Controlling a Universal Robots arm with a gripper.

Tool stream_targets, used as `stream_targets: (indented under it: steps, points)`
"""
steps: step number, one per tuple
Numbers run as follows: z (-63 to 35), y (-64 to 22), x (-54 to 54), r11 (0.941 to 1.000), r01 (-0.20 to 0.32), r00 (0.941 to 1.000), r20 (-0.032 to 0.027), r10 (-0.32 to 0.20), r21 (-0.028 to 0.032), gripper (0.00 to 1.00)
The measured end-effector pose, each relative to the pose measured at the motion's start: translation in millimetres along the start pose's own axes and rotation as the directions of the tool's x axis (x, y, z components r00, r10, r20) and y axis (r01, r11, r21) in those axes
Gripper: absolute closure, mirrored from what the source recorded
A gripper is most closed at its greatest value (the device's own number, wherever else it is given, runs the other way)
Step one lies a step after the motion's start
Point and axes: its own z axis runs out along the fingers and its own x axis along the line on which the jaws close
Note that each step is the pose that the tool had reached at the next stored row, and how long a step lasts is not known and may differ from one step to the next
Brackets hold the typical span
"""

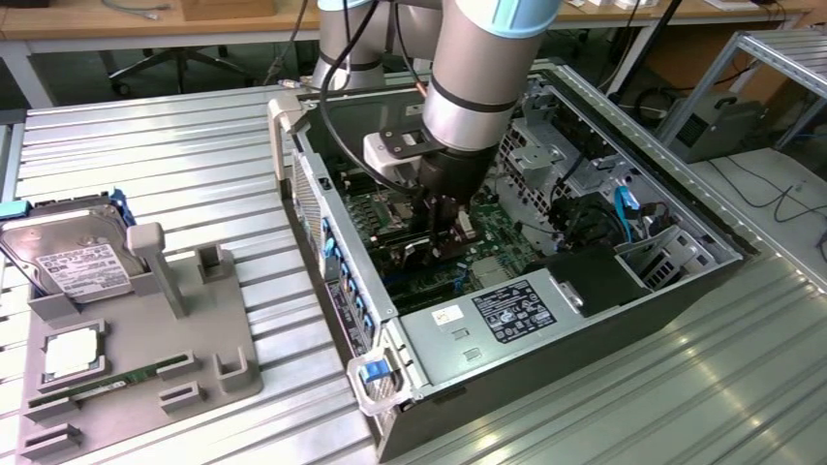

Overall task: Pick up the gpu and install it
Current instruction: 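Insert the gpu into the slot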

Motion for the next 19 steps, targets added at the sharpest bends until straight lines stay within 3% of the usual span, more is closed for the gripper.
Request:
stream_targets:
  steps: [17, 19]
  points:
    - [0.1, 0.1, -3.2, 1.0, 0.0, 1.0, 0.0, 0.0, 0.0, 0.48]
    - [0.1, 0.1, -3.2, 1.0, 0.0, 1.0, 0.0001, 0.0, 0.0, 0.56]
